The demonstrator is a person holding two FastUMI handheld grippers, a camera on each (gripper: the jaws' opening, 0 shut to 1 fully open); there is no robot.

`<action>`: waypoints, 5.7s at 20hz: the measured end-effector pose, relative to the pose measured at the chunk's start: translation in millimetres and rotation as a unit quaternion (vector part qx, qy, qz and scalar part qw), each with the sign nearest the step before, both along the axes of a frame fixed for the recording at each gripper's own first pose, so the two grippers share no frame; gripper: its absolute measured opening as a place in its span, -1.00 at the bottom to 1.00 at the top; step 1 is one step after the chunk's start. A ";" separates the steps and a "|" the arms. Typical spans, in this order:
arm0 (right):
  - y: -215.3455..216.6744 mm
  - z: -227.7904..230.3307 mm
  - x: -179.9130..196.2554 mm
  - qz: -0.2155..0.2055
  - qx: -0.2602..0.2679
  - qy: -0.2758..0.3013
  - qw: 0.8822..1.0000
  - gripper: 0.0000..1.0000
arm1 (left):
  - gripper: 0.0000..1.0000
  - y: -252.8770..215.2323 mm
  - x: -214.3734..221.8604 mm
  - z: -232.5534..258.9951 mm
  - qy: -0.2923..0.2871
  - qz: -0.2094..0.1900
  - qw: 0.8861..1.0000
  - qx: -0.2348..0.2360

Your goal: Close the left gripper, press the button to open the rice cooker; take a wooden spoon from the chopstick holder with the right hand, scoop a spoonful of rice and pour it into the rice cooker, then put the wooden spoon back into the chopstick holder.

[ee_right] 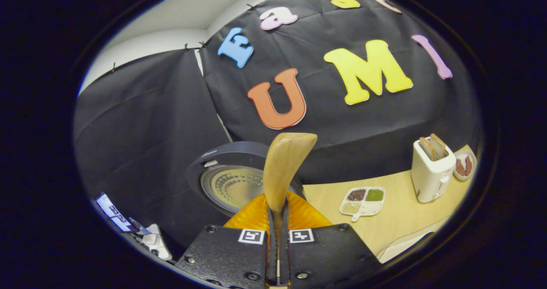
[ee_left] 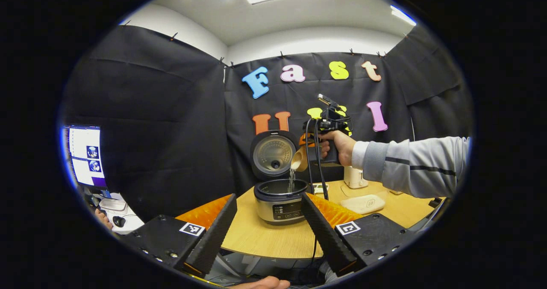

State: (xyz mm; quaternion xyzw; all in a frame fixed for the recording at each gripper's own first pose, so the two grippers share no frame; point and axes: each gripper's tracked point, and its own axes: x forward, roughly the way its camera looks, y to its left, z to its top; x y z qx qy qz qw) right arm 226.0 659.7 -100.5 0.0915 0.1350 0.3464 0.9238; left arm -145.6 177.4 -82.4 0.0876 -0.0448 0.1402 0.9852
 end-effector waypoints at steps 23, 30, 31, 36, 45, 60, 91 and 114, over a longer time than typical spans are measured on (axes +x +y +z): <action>-18.4 12.5 -25.8 0.028 -0.162 -0.205 0.965 -0.84 | 0.91 5.9 -1.2 -10.5 0.016 0.007 1.000 -0.019; -92.9 27.6 7.3 0.001 -0.143 -0.182 0.973 -0.84 | 0.92 -10.9 0.9 -3.8 0.016 0.001 1.000 0.008; -107.3 28.4 15.0 -0.005 -0.138 -0.175 0.975 -0.84 | 0.92 -14.2 1.8 -3.7 0.017 -0.002 1.000 0.012; -195.5 30.0 58.0 -0.072 -0.124 -0.138 0.980 -0.84 | 0.92 -18.8 7.4 -6.2 0.020 -0.005 1.000 0.000; -370.4 39.6 85.7 -0.174 -0.097 -0.101 0.975 -0.84 | 0.92 -41.4 19.6 -7.8 0.023 -0.017 1.000 0.014; -520.6 -35.0 69.0 -0.268 -0.096 -0.073 0.956 -0.77 | 0.92 -68.6 93.6 -28.2 0.048 -0.035 0.998 -0.011; -541.7 -20.9 -2.5 -0.314 -0.055 -0.111 0.941 0.61 | 0.92 27.0 323.0 122.4 -0.013 -0.021 0.999 -0.043; -562.9 11.3 -134.0 -0.340 -0.050 -0.156 0.926 0.72 | 0.93 120.5 464.7 141.4 0.032 0.036 0.994 -0.094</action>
